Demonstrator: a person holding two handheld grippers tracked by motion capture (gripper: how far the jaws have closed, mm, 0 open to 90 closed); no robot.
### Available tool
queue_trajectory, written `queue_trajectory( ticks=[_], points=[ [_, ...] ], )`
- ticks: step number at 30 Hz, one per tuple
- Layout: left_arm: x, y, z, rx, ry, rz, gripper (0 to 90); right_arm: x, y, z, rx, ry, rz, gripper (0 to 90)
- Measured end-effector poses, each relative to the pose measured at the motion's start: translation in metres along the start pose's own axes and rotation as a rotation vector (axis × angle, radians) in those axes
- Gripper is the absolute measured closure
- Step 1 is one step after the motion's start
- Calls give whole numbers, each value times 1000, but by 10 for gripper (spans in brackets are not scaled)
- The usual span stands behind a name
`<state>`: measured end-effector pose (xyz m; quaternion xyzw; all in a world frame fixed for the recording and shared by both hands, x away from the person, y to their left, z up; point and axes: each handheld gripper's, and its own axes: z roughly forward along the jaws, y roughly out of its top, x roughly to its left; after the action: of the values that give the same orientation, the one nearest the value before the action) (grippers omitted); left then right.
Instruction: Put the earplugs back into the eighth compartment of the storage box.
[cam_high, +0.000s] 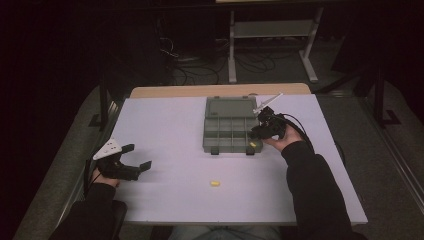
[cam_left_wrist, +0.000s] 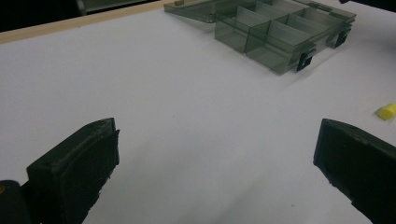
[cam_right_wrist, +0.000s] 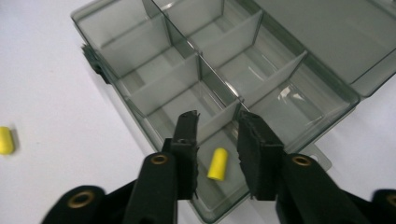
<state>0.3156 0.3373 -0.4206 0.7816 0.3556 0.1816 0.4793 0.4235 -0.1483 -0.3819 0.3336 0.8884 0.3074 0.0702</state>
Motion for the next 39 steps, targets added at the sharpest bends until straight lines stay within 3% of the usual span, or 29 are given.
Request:
queue_trajectory(
  ticks=[5, 6, 12, 21, 27, 39],
  points=[
    [0, 0, 0, 3, 0, 3, 0, 7, 1, -8, -29, -10, -11, 556],
    [0, 0, 0, 4, -1, 3, 0, 11, 2, -10, -35, -15, -11, 476],
    [0, 0, 0, 4, 0, 2, 0, 19, 4, -13, -34, -5, -29, 339],
    [0, 0, 0, 5, -1, 2, 0, 47, 7, -11, -19, 17, -102, 126],
    [0, 0, 0, 5, -2, 3, 0, 70, 7, -5, -18, 33, -152, 46],
    [0, 0, 0, 5, -1, 3, 0, 91, 4, -1, -41, 69, -187, 0]
  ],
)
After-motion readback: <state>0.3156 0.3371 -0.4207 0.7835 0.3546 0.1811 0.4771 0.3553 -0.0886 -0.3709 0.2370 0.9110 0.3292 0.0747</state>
